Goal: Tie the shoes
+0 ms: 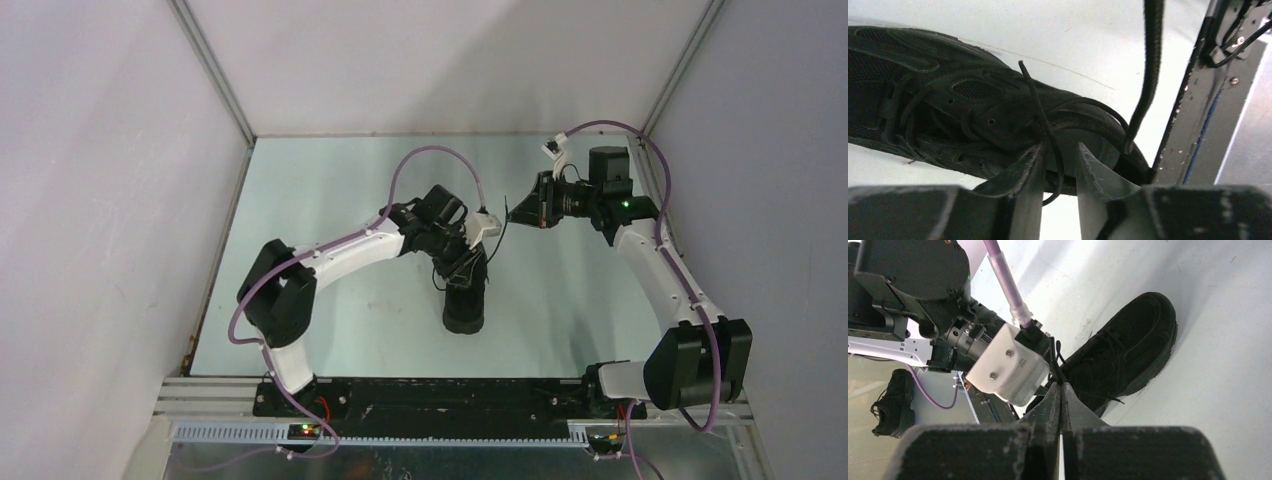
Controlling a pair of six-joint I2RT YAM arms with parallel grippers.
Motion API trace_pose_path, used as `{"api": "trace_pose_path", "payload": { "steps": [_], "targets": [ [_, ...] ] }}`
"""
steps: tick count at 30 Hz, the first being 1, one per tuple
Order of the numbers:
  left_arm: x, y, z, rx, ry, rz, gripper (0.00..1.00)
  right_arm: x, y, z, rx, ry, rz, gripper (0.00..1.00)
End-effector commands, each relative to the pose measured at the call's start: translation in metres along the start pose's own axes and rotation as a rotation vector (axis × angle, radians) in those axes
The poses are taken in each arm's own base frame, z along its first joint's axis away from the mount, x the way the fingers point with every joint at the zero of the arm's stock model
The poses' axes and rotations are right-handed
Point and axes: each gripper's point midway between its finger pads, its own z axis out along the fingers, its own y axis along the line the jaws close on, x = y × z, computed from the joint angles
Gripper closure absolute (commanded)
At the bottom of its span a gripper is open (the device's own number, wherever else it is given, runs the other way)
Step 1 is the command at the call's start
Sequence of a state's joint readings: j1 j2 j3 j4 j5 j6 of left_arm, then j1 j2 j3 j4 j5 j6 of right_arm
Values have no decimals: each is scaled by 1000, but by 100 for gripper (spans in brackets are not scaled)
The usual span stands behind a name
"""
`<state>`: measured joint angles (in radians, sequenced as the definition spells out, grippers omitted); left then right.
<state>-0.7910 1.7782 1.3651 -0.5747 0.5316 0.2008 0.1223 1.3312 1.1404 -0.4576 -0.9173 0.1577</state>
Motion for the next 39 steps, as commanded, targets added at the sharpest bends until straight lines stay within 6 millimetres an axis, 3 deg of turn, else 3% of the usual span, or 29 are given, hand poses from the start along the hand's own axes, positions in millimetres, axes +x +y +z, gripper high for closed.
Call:
{"api": "trace_pose_path", "payload": {
  "steps": [1, 6, 14, 17, 22, 35, 39],
  "targets": [
    [-11, 6, -6, -82, -28, 78, 69, -5, 8, -5, -17, -22, -17, 100],
    [-17, 4, -8, -74, -42, 79, 86, -5, 7, -5, -15, -22, -20, 100],
    [-61, -12, -62, 5, -224, 115, 99, -7, 3, 1, -25, -23, -5, 100],
    [-76, -9, -76, 38, -313, 95, 100, -11, 6, 9, -43, -19, 13, 100],
    [-78, -12, -68, 107, -319, 92, 100, -15, 22, 25, -88, 1, -23, 100],
    [-82, -28, -64, 247, -289, 99, 88, -13, 33, 51, -139, 43, -41, 100],
    [-82, -23, -59, 230, -285, 61, 88, -15, 35, 57, -151, 44, -24, 100]
  ]
}}
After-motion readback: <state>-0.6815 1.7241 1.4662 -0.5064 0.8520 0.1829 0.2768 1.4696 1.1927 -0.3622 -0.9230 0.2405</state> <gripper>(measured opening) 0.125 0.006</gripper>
